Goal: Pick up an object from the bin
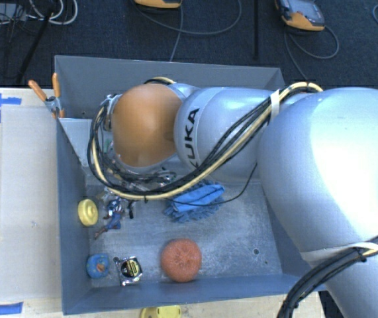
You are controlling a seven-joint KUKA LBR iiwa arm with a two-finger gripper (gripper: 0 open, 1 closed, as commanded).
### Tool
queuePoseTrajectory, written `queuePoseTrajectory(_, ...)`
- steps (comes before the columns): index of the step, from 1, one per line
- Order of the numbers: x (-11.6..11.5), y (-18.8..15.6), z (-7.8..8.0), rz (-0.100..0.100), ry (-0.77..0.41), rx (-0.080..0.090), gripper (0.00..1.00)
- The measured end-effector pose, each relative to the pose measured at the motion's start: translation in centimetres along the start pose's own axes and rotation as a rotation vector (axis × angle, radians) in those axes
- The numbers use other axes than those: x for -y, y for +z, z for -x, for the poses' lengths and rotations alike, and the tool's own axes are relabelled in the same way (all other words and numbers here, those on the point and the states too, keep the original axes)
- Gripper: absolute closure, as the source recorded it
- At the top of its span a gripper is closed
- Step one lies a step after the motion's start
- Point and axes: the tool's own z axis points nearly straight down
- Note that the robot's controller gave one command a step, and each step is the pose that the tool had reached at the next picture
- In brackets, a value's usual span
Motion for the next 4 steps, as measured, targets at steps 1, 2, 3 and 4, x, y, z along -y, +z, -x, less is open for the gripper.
queuePoseTrajectory(1, -0.1, -1.5, 0.0, 0.002, 0.007, -0.002, 1.00)
queuePoseTrajectory(2, -0.1, -3.4, -0.1, 0.002, 0.006, -0.004, 1.00)
queuePoseTrajectory(3, -0.1, -5.6, 0.0, 0.000, 0.007, -0.002, 1.00)
queuePoseTrajectory(4, 0.0, -7.3, 0.1, -0.003, 0.007, 0.002, 1.00)
